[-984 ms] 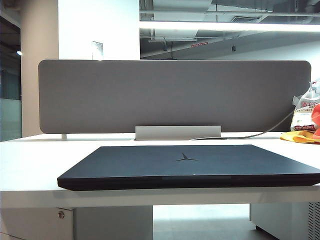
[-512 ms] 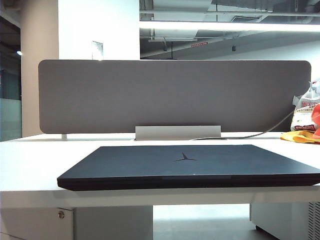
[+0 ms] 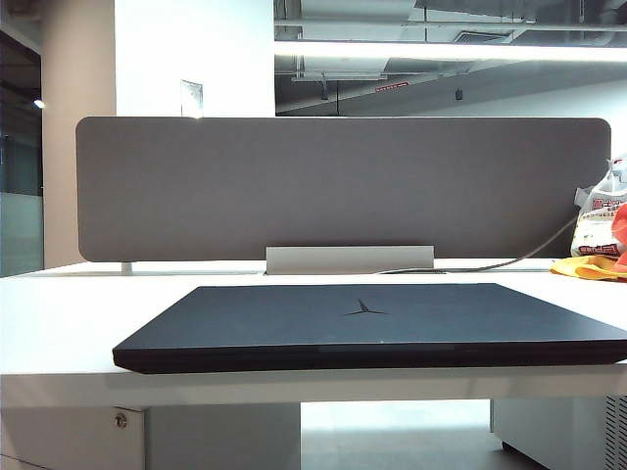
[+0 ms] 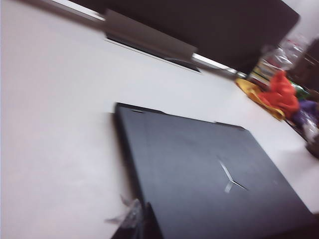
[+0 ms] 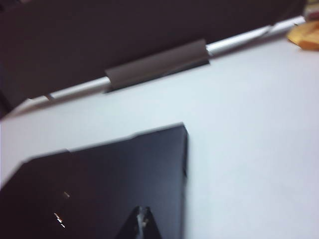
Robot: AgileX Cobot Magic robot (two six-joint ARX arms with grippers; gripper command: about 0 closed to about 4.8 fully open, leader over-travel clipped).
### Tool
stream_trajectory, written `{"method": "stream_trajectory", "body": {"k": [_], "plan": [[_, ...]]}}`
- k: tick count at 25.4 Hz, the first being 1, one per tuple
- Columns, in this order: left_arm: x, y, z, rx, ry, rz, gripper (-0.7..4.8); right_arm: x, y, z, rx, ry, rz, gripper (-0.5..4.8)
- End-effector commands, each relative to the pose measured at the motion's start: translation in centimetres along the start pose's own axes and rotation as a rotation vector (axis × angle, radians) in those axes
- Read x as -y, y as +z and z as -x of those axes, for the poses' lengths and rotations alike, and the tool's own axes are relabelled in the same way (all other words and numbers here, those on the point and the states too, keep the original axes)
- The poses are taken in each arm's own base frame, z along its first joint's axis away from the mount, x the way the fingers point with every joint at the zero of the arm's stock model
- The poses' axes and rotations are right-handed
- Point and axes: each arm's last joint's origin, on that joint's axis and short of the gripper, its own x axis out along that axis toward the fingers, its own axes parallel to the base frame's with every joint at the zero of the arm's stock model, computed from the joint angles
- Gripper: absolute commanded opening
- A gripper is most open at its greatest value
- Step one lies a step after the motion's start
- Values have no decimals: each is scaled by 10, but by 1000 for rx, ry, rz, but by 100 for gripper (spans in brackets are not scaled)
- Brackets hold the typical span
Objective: Open the lid of the laptop and use the keypad to enter the password "123".
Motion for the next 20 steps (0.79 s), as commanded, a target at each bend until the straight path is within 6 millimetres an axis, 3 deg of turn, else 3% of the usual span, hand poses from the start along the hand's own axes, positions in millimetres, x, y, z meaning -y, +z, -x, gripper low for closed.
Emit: {"method": "stream_trajectory", "body": {"k": [1, 11, 20], "plan": [[8, 5, -3, -37, -12, -7, -5, -9, 19, 5, 69, -6, -2, -6], [33, 3, -37, -320, -97, -14, -5, -25, 55, 11, 20, -37, -7, -6], [57, -18, -60, -474, -208, 35, -4, -39, 88, -15, -135, 7, 10, -5]]}}
